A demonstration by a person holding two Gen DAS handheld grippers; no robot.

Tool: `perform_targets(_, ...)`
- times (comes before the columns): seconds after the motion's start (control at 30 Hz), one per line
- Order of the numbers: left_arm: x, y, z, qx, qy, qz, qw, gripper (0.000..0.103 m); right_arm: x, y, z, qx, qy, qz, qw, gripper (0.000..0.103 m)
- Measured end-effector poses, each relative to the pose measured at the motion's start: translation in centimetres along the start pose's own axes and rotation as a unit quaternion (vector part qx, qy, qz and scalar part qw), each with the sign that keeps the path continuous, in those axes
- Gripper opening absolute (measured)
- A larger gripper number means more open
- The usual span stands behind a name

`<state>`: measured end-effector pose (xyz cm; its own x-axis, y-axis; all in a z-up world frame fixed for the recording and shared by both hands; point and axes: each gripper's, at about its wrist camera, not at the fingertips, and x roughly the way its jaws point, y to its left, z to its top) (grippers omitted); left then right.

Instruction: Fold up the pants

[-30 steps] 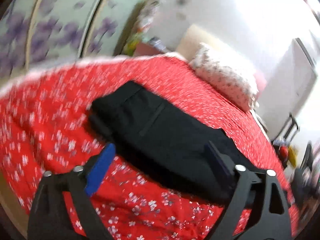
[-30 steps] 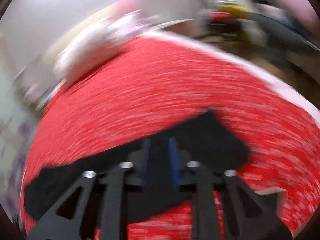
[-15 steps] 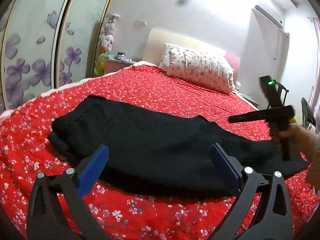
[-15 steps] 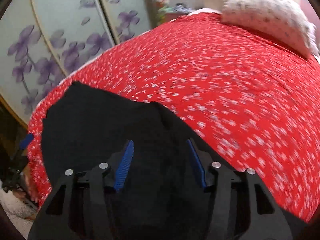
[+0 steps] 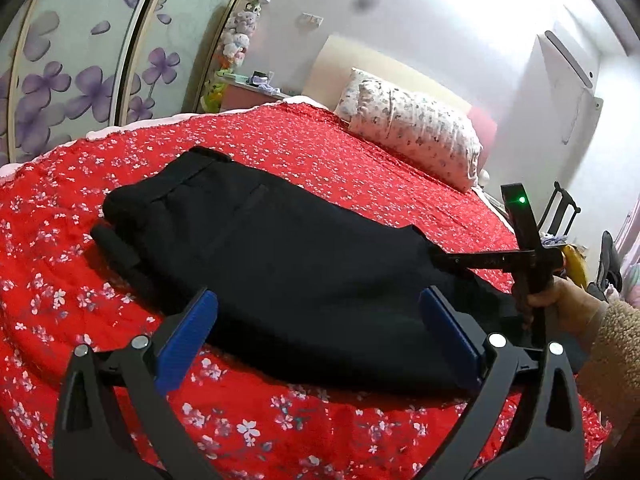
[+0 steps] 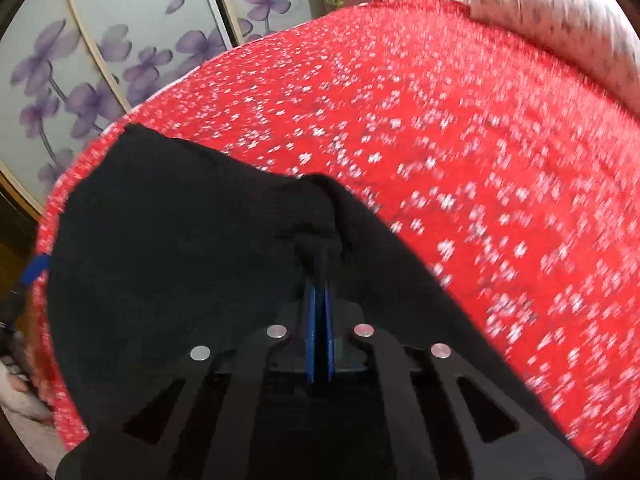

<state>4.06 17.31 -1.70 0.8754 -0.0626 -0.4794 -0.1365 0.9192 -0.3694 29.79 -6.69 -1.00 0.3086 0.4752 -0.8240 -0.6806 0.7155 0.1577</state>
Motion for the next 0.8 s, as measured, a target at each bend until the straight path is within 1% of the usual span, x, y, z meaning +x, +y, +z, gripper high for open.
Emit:
perform_targets(0.17,0.0,-0.1,-0.1,-0.003,0.001,0.002,1.0,0.101,-1.1,-0.5,2.6,0.026,-0.051,-0.053,0.997,0.003)
perform_targets(0.2,0.0,0.0,-0.1,-0.005,0.003,0.002,1.0,0.101,-0.9,-0.7,2.9,0.033,-0.054,-0.064,0.996,0.003)
perform_targets(0.23,0.1,0.0,-0.1,-0.007,0.005,0.002,1.0,0.101,-0.4,-0.8,3.0,0.036,-0.046,-0.072,0.996,0.003)
perform_targets(0.3,0.3,0.2,0.0,-0.011,0.009,0.0,0.9999,0.101,1.1,-0.3,2.4,0.022,-0.011,-0.089,0.996,0.004)
perform_targets(0.33,0.3,0.3,0.0,-0.012,0.011,-0.001,0.9999,0.101,1.4,0.0,2.0,0.017,0.001,-0.096,0.995,0.01)
perform_targets(0.37,0.3,0.4,0.0,-0.013,0.011,-0.001,0.9999,0.101,1.2,0.2,1.6,0.018,0.005,-0.102,0.995,0.012)
perform_targets(0.4,0.3,0.4,0.0,-0.013,0.011,-0.002,0.9998,0.101,0.5,0.1,1.3,0.026,0.0,-0.104,0.994,0.012)
perform_targets(0.43,0.3,0.3,0.0,-0.013,0.011,-0.002,0.9999,0.101,-1.1,-0.4,0.8,0.045,-0.021,-0.097,0.994,0.014)
perform_targets(0.47,0.3,0.3,0.0,-0.012,0.011,-0.002,0.9999,0.101,-2.3,-0.8,0.5,0.063,-0.038,-0.091,0.993,0.018)
perform_targets(0.5,0.3,0.3,0.0,-0.013,0.012,-0.002,0.9998,0.101,-4.2,-1.8,-0.2,0.094,-0.06,-0.081,0.99,0.033)
perform_targets(0.53,0.4,0.4,-0.1,-0.013,0.013,-0.002,0.9998,0.101,-5.9,-2.9,-1.0,0.127,-0.081,-0.072,0.986,0.057)
perform_targets(0.57,0.5,0.4,-0.1,-0.015,0.015,-0.003,0.9998,0.101,-8.0,-4.3,-2.3,0.172,-0.105,-0.06,0.978,0.064)
perform_targets(0.63,0.7,0.5,0.0,-0.018,0.02,-0.004,0.9996,0.101,-10.5,-5.8,-4.6,0.216,-0.131,-0.035,0.967,0.065)
perform_targets(0.67,0.7,0.6,0.0,-0.019,0.021,-0.004,0.9996,0.101,-11.8,-6.7,-6.5,0.24,-0.136,-0.024,0.961,0.065)
perform_targets(0.73,0.8,0.6,0.0,-0.021,0.023,-0.005,0.9995,0.101,-12.8,-7.6,-8.9,0.269,-0.134,-0.015,0.954,0.065)
perform_targets(0.77,0.9,0.7,0.1,-0.023,0.025,-0.006,0.9994,0.101,-12.9,-8.5,-10.9,0.3,-0.121,-0.02,0.946,0.066)
perform_targets(0.8,1.0,0.9,0.0,-0.028,0.028,-0.01,0.9992,0.101,-12.6,-9.3,-12.5,0.327,-0.101,-0.038,0.939,0.067)
